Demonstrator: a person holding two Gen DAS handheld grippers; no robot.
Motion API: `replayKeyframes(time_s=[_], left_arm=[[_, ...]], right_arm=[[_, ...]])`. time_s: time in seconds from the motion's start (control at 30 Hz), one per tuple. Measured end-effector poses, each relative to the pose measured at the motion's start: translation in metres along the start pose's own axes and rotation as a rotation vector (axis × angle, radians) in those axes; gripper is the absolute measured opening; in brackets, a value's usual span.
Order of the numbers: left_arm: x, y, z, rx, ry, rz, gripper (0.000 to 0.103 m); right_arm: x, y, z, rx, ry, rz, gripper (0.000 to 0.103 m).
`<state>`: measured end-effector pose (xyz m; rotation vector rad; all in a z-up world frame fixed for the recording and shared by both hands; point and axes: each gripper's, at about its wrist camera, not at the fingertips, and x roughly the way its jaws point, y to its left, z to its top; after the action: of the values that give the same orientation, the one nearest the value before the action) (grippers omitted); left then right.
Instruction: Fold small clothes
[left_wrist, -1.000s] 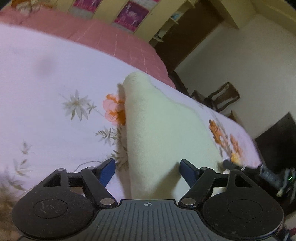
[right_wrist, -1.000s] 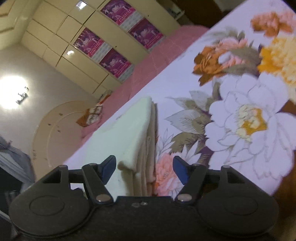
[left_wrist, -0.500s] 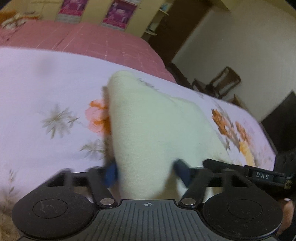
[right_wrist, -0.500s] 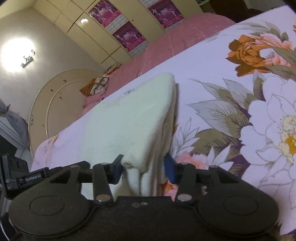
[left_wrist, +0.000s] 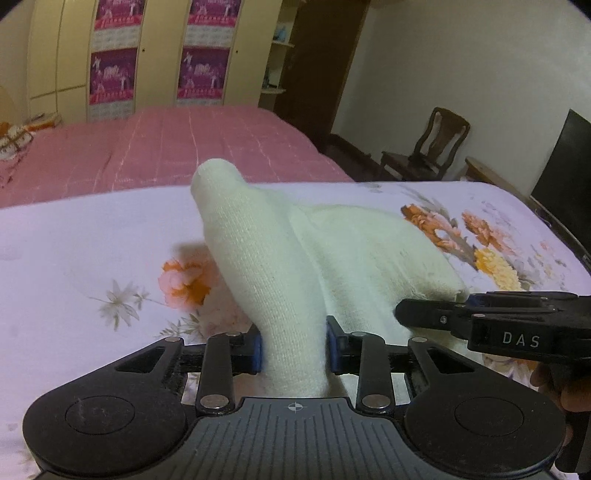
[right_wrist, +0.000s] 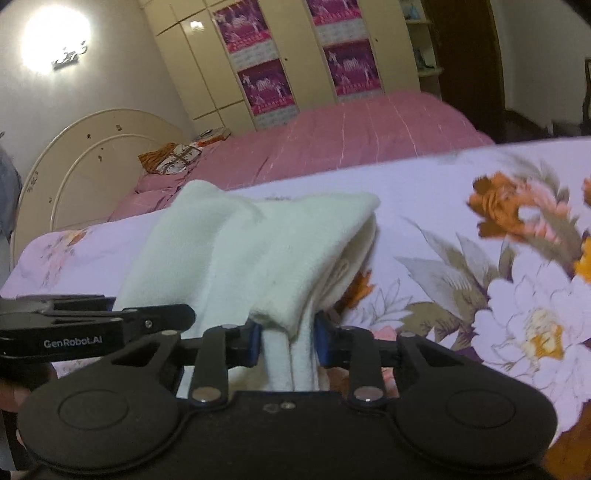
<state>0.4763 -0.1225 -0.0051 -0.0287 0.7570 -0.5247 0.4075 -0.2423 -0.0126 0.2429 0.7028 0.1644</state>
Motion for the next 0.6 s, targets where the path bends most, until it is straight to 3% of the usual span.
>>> replayKeyframes(time_s=[0.3, 0.6], left_arm=[[-0.072, 0.026, -0.012, 0.016, -0.054, 0.069, 0.032], [-0.142, 0.118, -0.06, -0.043, -0.022, 0.19, 0.032]], right_arm=[[-0.026, 0.054, 0.004, -0.061, -0.039, 0.029, 0.027], [-0.004, 0.156, -0.02, -0.132, 0.0, 0.151, 0.027]])
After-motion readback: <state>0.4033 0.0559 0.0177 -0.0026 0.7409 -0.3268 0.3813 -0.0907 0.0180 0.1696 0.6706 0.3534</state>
